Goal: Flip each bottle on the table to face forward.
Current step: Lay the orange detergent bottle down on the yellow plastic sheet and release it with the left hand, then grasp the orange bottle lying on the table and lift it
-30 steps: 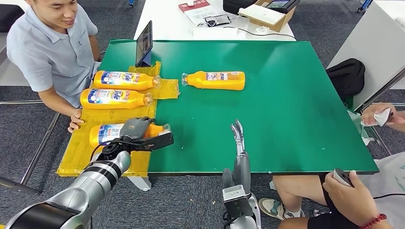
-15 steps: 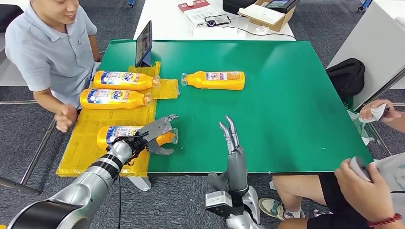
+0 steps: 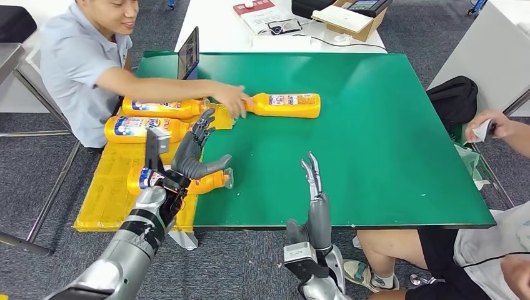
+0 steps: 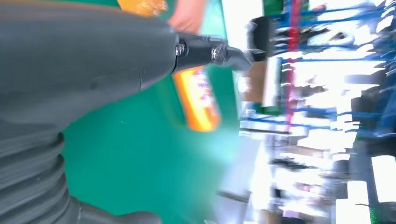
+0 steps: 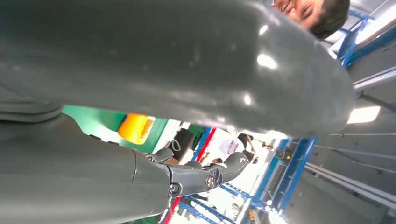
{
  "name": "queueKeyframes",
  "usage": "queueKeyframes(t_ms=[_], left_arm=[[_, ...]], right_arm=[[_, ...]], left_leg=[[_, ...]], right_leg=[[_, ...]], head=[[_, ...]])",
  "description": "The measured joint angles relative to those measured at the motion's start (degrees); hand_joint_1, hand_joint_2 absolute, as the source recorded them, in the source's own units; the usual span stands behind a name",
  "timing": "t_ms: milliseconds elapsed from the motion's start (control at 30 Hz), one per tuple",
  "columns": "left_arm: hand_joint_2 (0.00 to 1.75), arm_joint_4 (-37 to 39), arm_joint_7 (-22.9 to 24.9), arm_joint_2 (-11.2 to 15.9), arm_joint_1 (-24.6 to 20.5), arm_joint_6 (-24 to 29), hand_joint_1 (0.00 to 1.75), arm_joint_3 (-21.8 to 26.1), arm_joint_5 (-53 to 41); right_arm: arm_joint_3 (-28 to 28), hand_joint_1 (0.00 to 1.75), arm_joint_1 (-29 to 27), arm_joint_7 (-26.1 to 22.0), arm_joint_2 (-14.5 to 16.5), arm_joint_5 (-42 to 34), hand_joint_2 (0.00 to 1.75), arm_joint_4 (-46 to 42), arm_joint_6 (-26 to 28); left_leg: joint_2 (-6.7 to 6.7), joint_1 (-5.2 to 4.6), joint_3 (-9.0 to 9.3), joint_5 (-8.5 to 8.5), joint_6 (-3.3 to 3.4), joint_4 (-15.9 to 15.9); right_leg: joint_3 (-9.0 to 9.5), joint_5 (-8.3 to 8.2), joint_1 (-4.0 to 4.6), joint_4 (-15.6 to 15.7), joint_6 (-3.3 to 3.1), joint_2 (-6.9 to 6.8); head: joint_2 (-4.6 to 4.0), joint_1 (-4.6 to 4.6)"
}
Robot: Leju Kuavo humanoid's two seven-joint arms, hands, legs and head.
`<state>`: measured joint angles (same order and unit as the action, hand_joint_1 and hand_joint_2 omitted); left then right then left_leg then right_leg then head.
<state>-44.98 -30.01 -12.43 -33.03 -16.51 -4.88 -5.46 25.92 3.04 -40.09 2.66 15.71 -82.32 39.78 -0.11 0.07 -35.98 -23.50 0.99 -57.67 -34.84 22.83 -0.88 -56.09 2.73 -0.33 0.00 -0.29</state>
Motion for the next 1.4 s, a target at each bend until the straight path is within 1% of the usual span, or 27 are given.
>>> queueKeyframes(t_ms=[100, 167, 233, 300, 367, 467, 533, 633, 733, 867, 1000, 1100, 1400], left_arm=[[1.75, -4.6, 0.6, -0.9, 2.3, -0.7, 0.00, 1.2, 2.3], [1.75, -7.6, 0.9, -1.1, 4.2, -0.4, 0.00, 1.5, 7.1], [1.75, -11.7, 1.0, -1.2, 7.3, 1.1, 0.00, 1.5, 13.6], [1.75, -16.9, 0.8, -1.2, 11.7, 3.2, 0.00, 1.1, 19.4], [1.75, -22.4, 0.3, -1.2, 16.6, 5.1, 0.00, 0.7, 23.6], [1.75, -29.4, -0.4, -1.2, 23.3, 7.2, 0.00, 0.2, 26.4], [1.75, -32.9, -2.0, -1.2, 26.9, 9.9, 0.00, 0.0, 24.5], [1.75, -36.7, -5.6, -1.2, 30.0, 17.4, 0.00, -0.6, 16.6], [1.75, -39.0, -7.5, -1.2, 31.1, 24.4, 0.00, -1.9, 9.2], [1.75, -40.0, -8.8, -1.2, 31.1, 29.1, 0.00, -4.1, 5.2], [1.75, -40.1, -9.1, -1.1, 31.0, 30.2, 0.00, -5.3, 4.4], [1.75, -39.9, -8.5, -1.1, 30.8, 31.2, 0.00, -5.6, 4.5], [1.75, -37.0, -7.3, -1.1, 28.8, 33.1, 0.00, -6.1, 4.8]], right_arm=[[0.0, 0.00, 0.0, 0.0, -0.4, -0.8, 0.00, -0.1, -0.5], [-0.2, 0.00, -0.1, 0.0, -0.7, -2.1, 0.87, 0.0, -4.1], [-1.3, 0.00, -0.3, 0.0, -1.0, -1.2, 1.75, 0.7, -9.4], [-3.5, 0.00, -1.0, 0.0, -1.7, 3.0, 1.75, 1.7, -12.3], [-6.5, 0.00, -1.8, 0.3, -2.6, 6.6, 1.75, 2.5, -13.6], [-11.8, 0.00, -2.5, 2.9, -4.0, 10.6, 1.75, 3.3, -16.8], [-15.5, 0.00, -2.4, 5.1, -5.2, 13.9, 1.75, 4.6, -18.6], [-19.6, 0.00, -1.5, 7.2, -6.6, 18.5, 1.75, 7.5, -19.3], [-21.5, 0.00, 0.7, 8.4, -7.3, 21.3, 1.75, 11.3, -19.3], [-21.8, 0.00, 4.5, 8.4, -7.4, 22.5, 1.75, 16.9, -19.6], [-21.8, 0.00, 6.9, 8.3, -7.3, 22.8, 1.75, 20.9, -19.6], [-21.7, 0.00, 8.1, 8.5, -7.2, 23.5, 1.75, 23.2, -19.6], [-20.4, 0.00, 13.2, 9.0, -7.1, 25.8, 1.75, 31.6, -18.8]], left_leg=[[0.00, 0.00, 0.00, -0.01, 0.00, 0.0], [0.03, 0.01, 0.01, -0.02, -0.01, 0.0], [0.10, 0.01, 0.03, -0.03, -0.02, 0.0], [0.08, 0.01, 0.03, -0.04, -0.02, 0.0], [-0.01, 0.01, -0.01, -0.05, -0.01, 0.0], [-0.04, -0.02, -0.06, -0.12, 0.04, 0.0], [-0.06, -0.05, -0.07, -0.15, 0.08, 0.0], [-0.08, -0.08, -0.09, -0.14, 0.09, 0.0], [-0.07, -0.08, -0.07, -0.11, 0.10, 0.0], [-0.06, -0.07, -0.03, -0.06, 0.10, 0.0], [-0.06, -0.06, -0.03, -0.05, 0.09, 0.0], [-0.06, -0.06, -0.05, -0.05, 0.10, 0.0], [-0.07, -0.07, -0.06, -0.05, 0.10, 0.0]], right_leg=[[-0.01, 0.01, 0.01, 0.0, 0.00, 0.00], [0.00, 0.01, 0.02, 0.0, -0.01, 0.01], [-0.01, 0.01, 0.02, 0.0, -0.01, 0.04], [-0.02, 0.02, 0.02, 0.0, -0.01, 0.03], [-0.02, 0.05, 0.01, 0.0, 0.00, 0.00], [-0.03, 0.06, -0.02, 0.1, 0.00, -0.01], [-0.03, 0.06, -0.05, 0.1, 0.01, -0.01], [-0.02, 0.05, -0.08, 0.1, 0.02, -0.01], [-0.02, 0.02, -0.07, 0.1, 0.03, -0.01], [-0.01, 0.00, -0.06, 0.1, 0.03, -0.01], [-0.01, 0.00, -0.05, 0.0, 0.03, -0.01], [-0.02, 0.00, -0.06, 0.0, 0.03, -0.01], [-0.02, 0.00, -0.07, 0.0, 0.04, -0.02]], head=[[0.00, 0.00], [0.00, -0.01], [0.00, -0.02], [0.00, -0.02], [0.00, -0.01], [0.00, -0.02], [-0.01, -0.01], [0.00, -0.01], [0.00, -0.02], [-0.01, -0.02], [-0.01, -0.02], [0.00, -0.01], [0.00, -0.02]])
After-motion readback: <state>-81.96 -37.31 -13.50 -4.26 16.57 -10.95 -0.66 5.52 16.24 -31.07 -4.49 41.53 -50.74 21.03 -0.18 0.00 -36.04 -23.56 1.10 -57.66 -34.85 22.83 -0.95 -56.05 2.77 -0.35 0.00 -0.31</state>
